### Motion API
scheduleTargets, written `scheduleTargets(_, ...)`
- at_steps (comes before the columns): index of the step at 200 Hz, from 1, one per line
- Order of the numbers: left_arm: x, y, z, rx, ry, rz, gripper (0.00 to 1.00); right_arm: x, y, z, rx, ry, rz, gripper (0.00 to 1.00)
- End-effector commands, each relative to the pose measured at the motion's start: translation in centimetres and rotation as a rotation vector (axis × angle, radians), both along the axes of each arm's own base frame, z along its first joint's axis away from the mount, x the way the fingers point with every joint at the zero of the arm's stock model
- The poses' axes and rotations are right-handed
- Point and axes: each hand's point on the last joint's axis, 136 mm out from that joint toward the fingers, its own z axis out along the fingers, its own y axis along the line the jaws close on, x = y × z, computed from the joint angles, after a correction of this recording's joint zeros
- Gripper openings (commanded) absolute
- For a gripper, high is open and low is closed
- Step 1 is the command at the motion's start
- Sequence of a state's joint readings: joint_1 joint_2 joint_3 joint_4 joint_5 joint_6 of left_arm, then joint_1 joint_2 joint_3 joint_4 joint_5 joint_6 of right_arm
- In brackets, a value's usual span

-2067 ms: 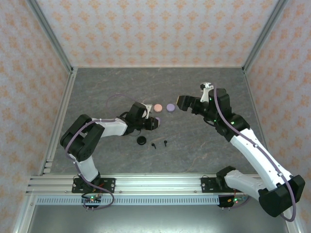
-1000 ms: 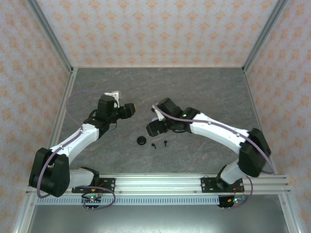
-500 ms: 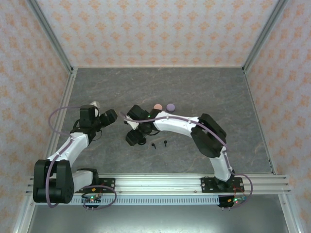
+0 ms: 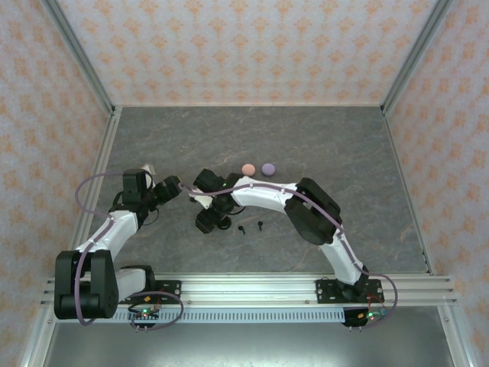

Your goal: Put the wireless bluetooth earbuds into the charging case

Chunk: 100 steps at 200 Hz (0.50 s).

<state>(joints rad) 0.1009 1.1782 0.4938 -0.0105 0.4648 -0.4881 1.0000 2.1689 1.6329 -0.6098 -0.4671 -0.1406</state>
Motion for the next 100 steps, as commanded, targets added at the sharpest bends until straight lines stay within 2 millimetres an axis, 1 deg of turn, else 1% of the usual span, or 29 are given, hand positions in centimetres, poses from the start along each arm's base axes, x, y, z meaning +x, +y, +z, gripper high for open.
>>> scheduleTargets(1, 0.1, 0.1, -0.4, -0.021, 0.007, 0.011, 0.84, -1.2, -2.4, 0.1, -0.080, 0.004, 0.024, 0.68)
scheduleTargets(56, 0.2, 0.1, -0.3, -0.027, 0.009, 0.014, 0.84, -1.7, -4.6, 0.0, -0.148, -0.013, 0.039, 0.67)
scheduleTargets(100, 0.3, 0.0, -0.3, -0.031, 0.009, 0.013, 0.84, -2.4, -6.0, 0.1, -0.184, -0.014, 0.076, 0.68)
